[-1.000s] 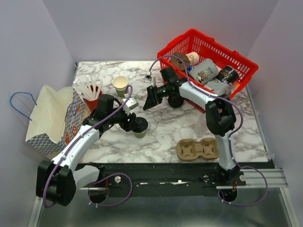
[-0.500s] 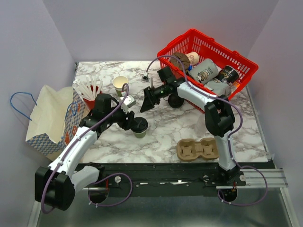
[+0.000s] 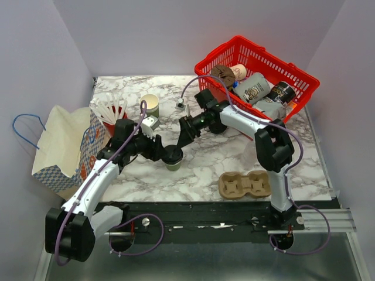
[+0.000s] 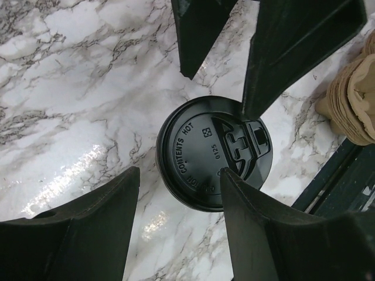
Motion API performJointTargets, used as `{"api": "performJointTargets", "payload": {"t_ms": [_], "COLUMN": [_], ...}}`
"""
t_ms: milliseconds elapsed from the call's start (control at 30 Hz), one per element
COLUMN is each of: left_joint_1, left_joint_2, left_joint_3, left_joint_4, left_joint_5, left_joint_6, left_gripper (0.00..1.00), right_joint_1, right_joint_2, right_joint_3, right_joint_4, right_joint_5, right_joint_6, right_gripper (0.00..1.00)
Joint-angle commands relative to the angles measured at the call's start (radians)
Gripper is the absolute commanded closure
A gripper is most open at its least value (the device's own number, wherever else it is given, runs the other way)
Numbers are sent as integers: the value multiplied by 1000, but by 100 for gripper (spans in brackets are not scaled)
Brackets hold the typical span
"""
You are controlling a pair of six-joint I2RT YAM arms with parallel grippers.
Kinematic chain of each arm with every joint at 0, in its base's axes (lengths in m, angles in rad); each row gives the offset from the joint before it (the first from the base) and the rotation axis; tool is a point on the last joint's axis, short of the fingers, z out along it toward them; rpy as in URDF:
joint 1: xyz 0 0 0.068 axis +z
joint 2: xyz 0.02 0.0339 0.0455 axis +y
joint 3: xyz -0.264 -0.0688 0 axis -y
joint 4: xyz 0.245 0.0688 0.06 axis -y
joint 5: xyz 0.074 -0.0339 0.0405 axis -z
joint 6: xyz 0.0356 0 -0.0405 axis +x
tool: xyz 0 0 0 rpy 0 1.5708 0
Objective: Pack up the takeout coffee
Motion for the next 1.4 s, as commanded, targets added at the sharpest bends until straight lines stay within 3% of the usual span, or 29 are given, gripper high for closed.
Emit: {"api": "performJointTargets", "payload": {"t_ms": [0, 767, 1367], "left_joint_1": [20, 32, 50], "left_joint_2": [-15, -18, -17], "left_joint_3": [-30, -59, -33], "left_joint_4": [34, 67, 38], "left_joint_5": [-17, 20, 11], "left_joint_6": [-63, -80, -65], "left_gripper": [34, 34, 35], "right_joint_1": [10, 32, 41], "right_joint_2": [-44, -13, -18], "right_joint_3": [-30, -40, -58], "right_joint_4": [-23, 22, -38], "right_joint_5": [-36, -4, 76], "right_joint_6": [-26, 75, 24], "right_gripper": [9, 10, 12]}}
